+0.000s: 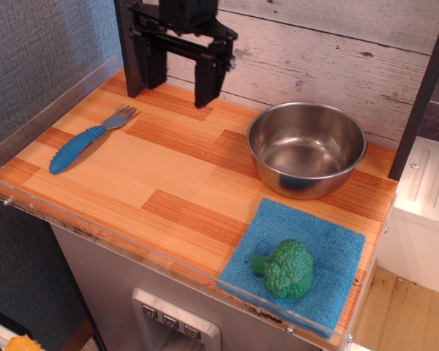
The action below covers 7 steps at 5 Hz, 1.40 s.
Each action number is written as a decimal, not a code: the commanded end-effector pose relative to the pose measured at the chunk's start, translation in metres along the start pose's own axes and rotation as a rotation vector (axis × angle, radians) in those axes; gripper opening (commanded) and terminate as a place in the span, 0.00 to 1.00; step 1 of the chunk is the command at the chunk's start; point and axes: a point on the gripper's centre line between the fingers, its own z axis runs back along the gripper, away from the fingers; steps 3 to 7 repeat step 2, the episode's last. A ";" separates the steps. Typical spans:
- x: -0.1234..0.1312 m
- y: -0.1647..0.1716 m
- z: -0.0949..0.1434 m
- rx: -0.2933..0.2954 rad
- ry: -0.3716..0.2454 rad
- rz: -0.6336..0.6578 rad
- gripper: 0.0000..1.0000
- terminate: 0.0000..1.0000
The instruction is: Moves the pot to the top above the blue cloth.
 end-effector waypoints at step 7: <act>-0.010 0.003 0.011 0.048 -0.062 0.043 1.00 1.00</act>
